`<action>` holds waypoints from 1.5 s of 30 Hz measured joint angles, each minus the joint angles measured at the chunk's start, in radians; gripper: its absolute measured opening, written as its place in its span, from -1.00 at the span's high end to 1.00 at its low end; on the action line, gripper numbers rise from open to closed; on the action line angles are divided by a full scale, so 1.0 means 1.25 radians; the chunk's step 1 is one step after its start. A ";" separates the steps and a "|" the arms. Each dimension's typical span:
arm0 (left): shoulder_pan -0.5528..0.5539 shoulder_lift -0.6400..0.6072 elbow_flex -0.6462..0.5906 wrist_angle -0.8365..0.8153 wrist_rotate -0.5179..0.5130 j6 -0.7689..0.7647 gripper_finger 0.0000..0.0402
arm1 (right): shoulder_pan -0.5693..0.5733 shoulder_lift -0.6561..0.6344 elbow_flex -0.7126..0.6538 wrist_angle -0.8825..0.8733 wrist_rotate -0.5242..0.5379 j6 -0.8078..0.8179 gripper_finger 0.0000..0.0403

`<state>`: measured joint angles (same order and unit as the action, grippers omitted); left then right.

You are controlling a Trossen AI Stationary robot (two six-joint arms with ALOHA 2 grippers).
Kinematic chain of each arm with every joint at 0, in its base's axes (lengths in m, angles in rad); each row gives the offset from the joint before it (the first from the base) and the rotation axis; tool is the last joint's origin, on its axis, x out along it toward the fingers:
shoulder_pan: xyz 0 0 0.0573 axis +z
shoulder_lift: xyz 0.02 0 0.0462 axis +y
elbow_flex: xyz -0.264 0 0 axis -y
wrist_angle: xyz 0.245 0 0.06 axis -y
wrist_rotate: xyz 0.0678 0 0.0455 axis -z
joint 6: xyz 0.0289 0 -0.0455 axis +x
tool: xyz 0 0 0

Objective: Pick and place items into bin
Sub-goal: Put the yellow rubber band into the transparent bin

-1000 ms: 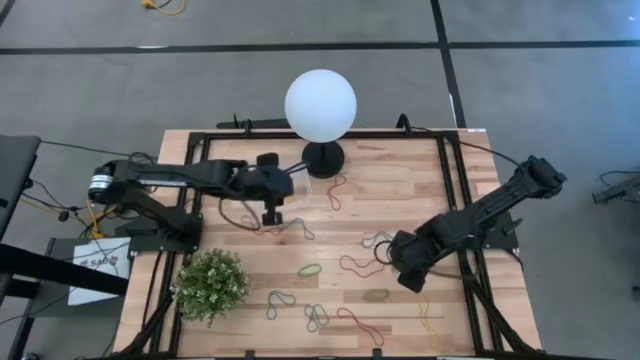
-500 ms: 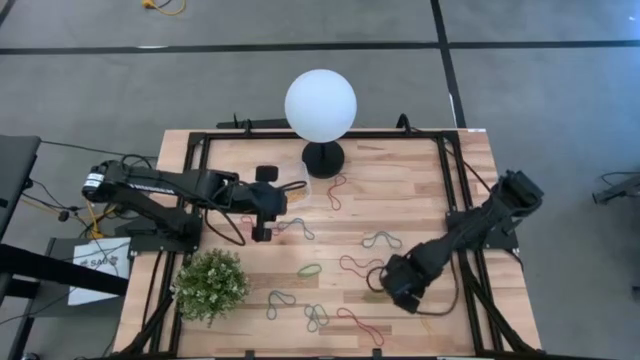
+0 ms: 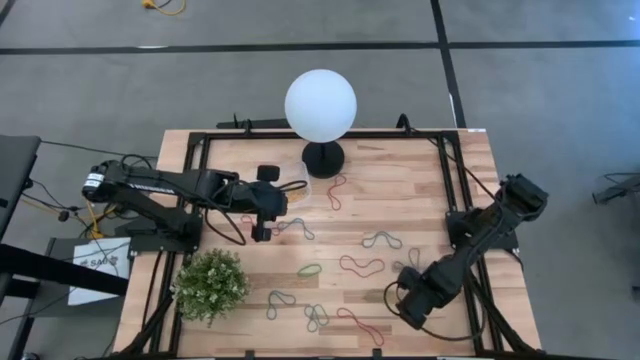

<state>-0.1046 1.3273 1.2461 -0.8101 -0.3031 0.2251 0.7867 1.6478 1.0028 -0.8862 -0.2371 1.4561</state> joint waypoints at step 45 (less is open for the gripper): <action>0.000 0.000 -0.001 0.018 0.001 -0.038 0.67 | 0.015 0.001 -0.124 0.107 0.012 0.003 0.63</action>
<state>-0.1043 1.3273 1.2453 -0.7872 -0.3024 0.1771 0.8051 1.6488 0.8478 -0.7524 -0.2221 1.4597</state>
